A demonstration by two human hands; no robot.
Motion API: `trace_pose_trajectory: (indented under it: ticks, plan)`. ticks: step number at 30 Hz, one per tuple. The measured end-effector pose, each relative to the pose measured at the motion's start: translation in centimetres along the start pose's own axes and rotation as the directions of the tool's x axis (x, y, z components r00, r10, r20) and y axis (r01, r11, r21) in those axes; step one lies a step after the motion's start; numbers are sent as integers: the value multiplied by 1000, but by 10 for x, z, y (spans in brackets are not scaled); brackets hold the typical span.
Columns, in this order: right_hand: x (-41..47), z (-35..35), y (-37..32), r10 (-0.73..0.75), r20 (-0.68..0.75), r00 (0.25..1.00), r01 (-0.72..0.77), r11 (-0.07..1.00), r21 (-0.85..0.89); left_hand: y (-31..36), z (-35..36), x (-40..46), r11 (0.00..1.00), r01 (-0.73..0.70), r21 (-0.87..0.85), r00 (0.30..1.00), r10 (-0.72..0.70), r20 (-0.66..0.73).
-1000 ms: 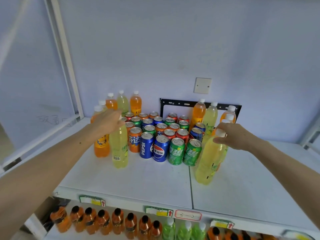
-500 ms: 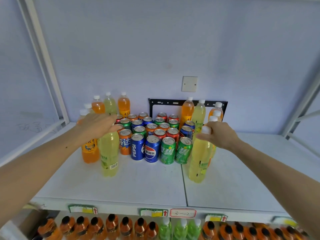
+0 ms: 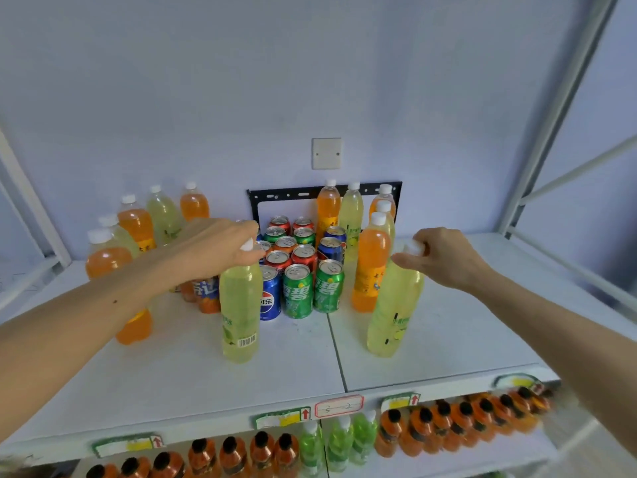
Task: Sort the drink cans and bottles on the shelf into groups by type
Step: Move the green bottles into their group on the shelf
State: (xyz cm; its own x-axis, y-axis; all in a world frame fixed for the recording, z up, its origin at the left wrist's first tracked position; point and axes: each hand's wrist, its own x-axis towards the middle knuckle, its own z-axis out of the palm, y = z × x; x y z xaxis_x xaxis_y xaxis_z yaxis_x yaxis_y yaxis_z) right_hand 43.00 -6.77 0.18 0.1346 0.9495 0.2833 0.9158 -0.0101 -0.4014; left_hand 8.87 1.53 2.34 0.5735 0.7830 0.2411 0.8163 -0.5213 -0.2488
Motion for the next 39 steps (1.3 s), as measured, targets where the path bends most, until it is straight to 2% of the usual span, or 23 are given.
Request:
trace_pose_trajectory:
  ticks: [4,8,13,18,21,27,32,39]
  plan:
    - [-20,-32,33,75,-58,995,-75,997,2,59,-19,29,991,-108,-78,994,108,-9]
    - [-38,-65,81,153,-124,980,-155,988,-13,122,-25,68,958,-148,-245,986,124,-110]
    - [-48,-109,166,223,-168,960,-224,975,16,223,-26,121,889,-134,-439,979,50,-199]
    - [-47,-146,248,226,-195,954,-235,972,-23,326,-28,174,759,-38,-650,982,-91,-164]
    - [-44,-162,293,253,-214,943,-267,963,-38,386,-33,200,722,-7,-692,980,-133,-150]
    - [-27,-178,372,306,-223,926,-324,945,-45,482,-30,261,671,-6,-742,987,-117,-114]
    - [-8,-190,415,290,-216,932,-304,952,-31,534,-29,302,649,-13,-760,991,-95,-98]
    - [5,-190,463,267,-158,951,-267,963,17,586,-20,334,686,5,-728,992,-98,-85]
